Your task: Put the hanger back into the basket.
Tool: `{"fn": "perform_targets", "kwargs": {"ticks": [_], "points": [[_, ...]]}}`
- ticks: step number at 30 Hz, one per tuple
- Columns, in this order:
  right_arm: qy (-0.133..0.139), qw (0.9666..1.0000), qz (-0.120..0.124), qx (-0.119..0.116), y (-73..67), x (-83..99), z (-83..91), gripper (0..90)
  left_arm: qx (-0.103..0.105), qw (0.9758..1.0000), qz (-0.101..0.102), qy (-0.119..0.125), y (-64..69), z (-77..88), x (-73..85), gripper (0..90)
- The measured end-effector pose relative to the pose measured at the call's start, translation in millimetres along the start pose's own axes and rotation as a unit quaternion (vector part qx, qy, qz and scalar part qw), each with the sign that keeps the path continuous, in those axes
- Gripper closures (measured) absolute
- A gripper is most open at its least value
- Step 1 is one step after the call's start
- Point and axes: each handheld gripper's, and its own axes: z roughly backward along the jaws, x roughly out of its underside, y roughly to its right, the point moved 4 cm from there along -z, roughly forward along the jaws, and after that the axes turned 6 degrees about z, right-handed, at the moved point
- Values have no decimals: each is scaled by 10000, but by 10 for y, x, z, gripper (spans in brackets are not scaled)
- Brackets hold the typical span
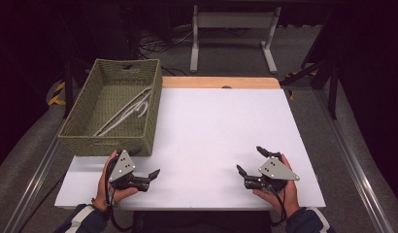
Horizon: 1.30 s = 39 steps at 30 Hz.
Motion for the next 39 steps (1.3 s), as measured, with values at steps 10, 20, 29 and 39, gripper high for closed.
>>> {"fn": "perform_targets", "kwargs": {"ticks": [10,20,29,39], "points": [[2,10000,-57,-21,14,5,-14,131,-1,10000,-32,-30,5,-5,-3,55],[-42,9999,-36,-94,-6,12,-21,135,-2,10000,-47,-80,21,-8,-5,55],[-65,9999,0,-121,-21,22,-30,137,23,9999,-55,-88,27,-13,-6,55],[-182,9995,139,-208,-48,51,-73,140,26,9999,-79,-120,20,-31,2,57]]}}
